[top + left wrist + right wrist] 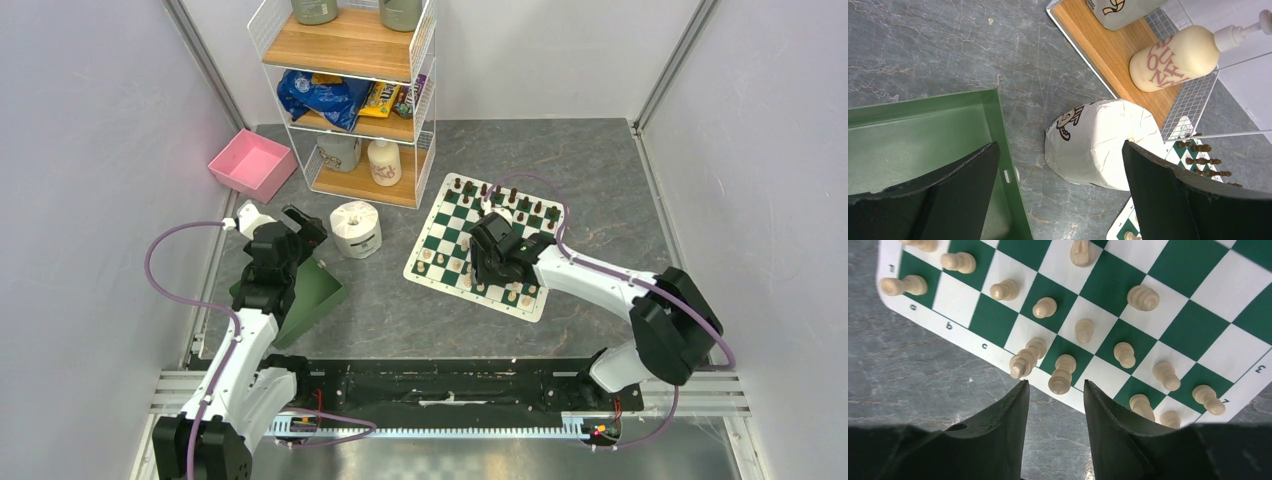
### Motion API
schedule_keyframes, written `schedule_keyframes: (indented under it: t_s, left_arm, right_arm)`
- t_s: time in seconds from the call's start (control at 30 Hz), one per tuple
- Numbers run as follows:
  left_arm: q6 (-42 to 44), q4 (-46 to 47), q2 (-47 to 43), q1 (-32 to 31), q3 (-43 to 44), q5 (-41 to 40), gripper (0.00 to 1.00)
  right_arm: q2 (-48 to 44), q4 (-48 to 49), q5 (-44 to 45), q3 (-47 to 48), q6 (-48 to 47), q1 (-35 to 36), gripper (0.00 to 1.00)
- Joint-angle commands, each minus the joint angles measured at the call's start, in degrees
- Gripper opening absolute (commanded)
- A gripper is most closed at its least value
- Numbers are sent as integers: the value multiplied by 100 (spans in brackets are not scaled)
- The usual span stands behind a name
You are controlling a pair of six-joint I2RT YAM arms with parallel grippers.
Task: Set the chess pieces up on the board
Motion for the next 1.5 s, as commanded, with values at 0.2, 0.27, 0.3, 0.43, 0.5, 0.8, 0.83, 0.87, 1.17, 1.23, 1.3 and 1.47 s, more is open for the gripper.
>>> schedule_keyframes:
  t_s: [0.2, 0.27, 0.3, 0.43, 0.5, 0.8, 0.83, 0.87, 1.17, 1.23, 1.3, 1.47]
  left_arm:
    - [-198, 30, -187, 46, 264, -51, 100]
    - [-256, 13, -124, 43, 445, -60, 100]
    - [-300, 17, -65, 41, 545, -90, 100]
    - [-446, 24, 204, 43, 902, -106, 100]
    - [-503, -79, 282, 41, 999, -172, 100]
    - [-469, -176, 719, 40, 1391, -1188, 100]
    - [-494, -259, 754, 43, 1453, -1223, 100]
    - [-480, -373, 792, 45, 1530, -1248, 100]
    - [-534, -904, 608, 46, 1473, -1276, 100]
    - [-245, -839, 474, 41, 1523, -995, 100]
    - [-180, -991, 333, 41, 1716, -841, 100]
    - [224, -1453, 113, 41, 2196, -444, 100]
  right_arm:
    - [-1074, -266, 806, 279, -126, 10, 69]
    - [-1097, -391, 959, 445, -137, -45, 73]
    - [-1092, -410, 1010, 518, -148, -95, 75]
    - [-908, -552, 852, 867, -101, -505, 77]
    - [-801, -708, 817, 1077, -76, -740, 78]
    - [-504, -1563, 707, 1771, 426, -1207, 83]
    - [-535, -1667, 657, 1841, 446, -1218, 84]
    - [-545, -1815, 599, 1970, 439, -1223, 85]
    - [-121, -2318, 263, 2468, -124, -1255, 83]
    - [-66, -2240, 325, 2573, -241, -1255, 83]
    - [8, -2244, 234, 2853, -378, -1252, 83]
    - [16, -2332, 565, 3434, -638, -1264, 84]
